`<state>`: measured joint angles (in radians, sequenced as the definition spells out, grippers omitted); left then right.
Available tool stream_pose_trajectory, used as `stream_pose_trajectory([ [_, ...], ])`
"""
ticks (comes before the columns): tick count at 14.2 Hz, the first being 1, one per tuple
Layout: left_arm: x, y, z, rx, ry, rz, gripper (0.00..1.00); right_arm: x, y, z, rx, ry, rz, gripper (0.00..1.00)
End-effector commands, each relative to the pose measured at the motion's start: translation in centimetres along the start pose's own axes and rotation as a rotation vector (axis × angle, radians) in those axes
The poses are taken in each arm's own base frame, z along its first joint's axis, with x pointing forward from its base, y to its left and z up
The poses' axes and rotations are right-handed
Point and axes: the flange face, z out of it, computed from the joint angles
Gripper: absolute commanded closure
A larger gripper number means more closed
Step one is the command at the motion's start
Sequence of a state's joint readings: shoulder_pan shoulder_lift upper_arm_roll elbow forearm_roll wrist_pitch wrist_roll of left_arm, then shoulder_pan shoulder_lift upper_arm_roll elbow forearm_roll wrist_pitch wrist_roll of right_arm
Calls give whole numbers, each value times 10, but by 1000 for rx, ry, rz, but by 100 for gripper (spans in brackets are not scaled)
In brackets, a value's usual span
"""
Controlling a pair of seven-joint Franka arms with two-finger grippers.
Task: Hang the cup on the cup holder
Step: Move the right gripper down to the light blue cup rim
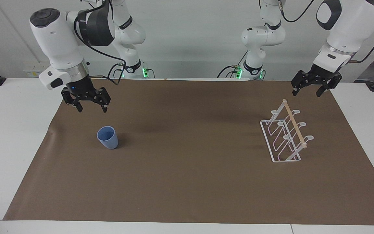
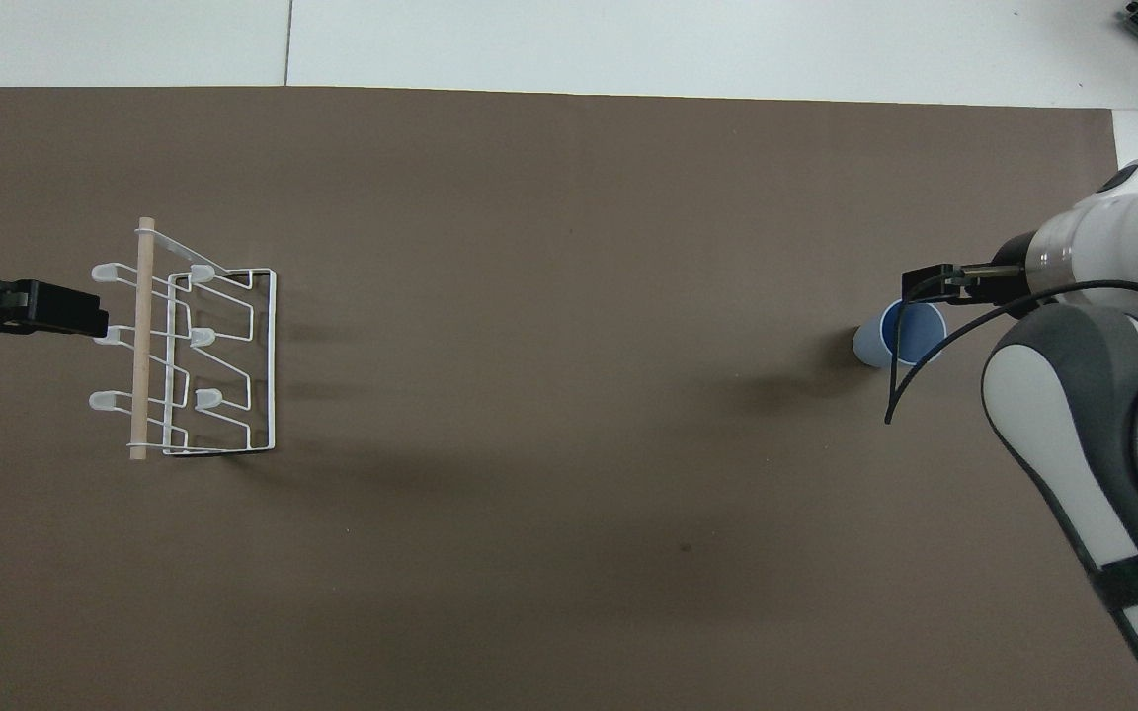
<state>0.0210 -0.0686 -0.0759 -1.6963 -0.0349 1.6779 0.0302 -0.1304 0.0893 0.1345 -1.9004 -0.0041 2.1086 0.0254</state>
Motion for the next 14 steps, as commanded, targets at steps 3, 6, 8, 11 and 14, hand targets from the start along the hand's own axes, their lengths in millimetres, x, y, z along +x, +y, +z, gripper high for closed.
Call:
stream_pose_trajectory([
  [3,-2,-2,-1,-14,-8,-5,0,-5,41,39,14,11,-63,0],
  [6,-2,-2,-1,-14,-10,-5,0,-9,52,54,10,27,-71,0],
  [8,-2,-2,-1,-14,-10,-4,0,-13,50,65,11,28,-68,0],
  [11,-2,-2,-1,-14,-8,-4,0,-14,50,75,14,16,-64,0],
  [14,-2,-2,-1,-14,-8,-4,0,-20,52,85,16,-5,-57,0],
])
